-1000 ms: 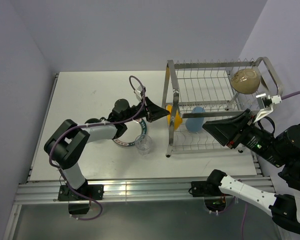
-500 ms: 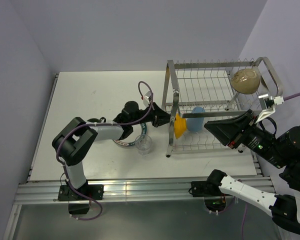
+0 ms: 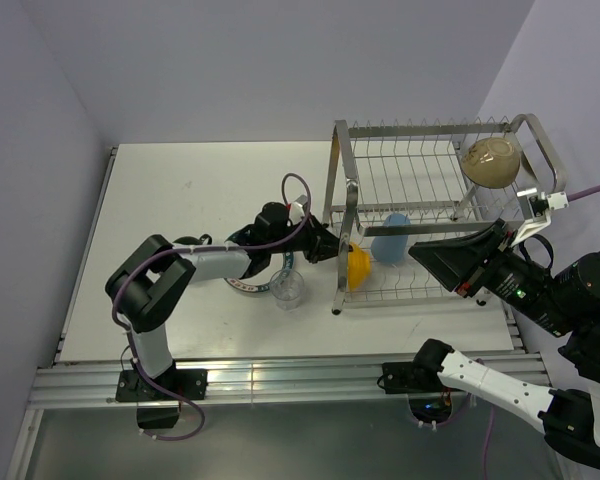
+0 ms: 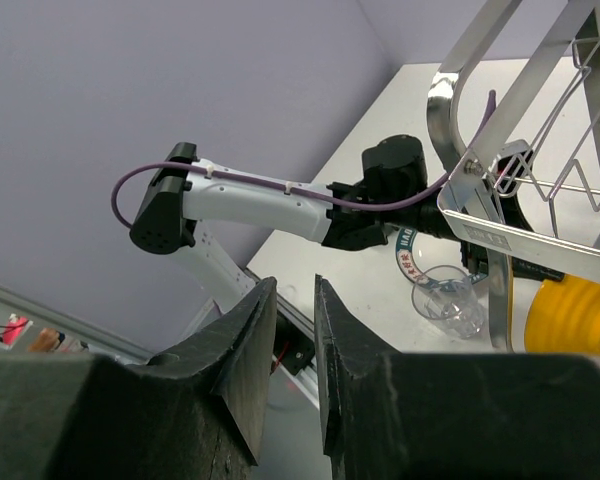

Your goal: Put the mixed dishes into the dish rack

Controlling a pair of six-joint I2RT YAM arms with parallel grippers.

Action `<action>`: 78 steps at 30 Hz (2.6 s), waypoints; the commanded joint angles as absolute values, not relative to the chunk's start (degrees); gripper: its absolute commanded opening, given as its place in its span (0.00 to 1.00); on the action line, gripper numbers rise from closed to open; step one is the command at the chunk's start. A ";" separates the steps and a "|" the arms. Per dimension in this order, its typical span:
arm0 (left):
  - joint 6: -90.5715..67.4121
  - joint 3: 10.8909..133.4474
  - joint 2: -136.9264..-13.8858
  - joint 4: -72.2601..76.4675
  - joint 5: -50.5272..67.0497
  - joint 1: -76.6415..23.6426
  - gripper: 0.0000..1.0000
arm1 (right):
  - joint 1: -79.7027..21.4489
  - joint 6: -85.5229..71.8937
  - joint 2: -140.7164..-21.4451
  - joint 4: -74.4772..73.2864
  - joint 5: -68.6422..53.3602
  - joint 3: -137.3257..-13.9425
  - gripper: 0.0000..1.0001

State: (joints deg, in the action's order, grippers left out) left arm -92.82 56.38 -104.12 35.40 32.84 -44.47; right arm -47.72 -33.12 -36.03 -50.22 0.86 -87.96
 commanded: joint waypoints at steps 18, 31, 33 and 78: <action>-95.89 64.42 -105.03 34.28 31.29 -45.79 0.00 | -47.64 -32.17 -35.07 -49.40 1.58 -88.33 0.26; -99.14 59.68 -104.94 37.88 29.80 -46.67 0.00 | -47.55 -31.82 -35.25 -48.52 1.32 -87.89 0.24; -100.19 58.54 -105.12 39.11 29.44 -46.67 0.00 | -47.55 -31.90 -35.33 -48.52 1.32 -87.98 0.24; -91.97 54.31 -99.32 29.85 29.18 -42.47 0.52 | -47.55 -31.82 -34.45 -47.99 1.14 -87.10 0.22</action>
State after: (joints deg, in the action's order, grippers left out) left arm -99.15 52.84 -104.66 35.24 28.67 -44.86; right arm -47.72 -32.88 -34.65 -50.17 1.04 -87.20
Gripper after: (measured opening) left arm 0.522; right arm 0.218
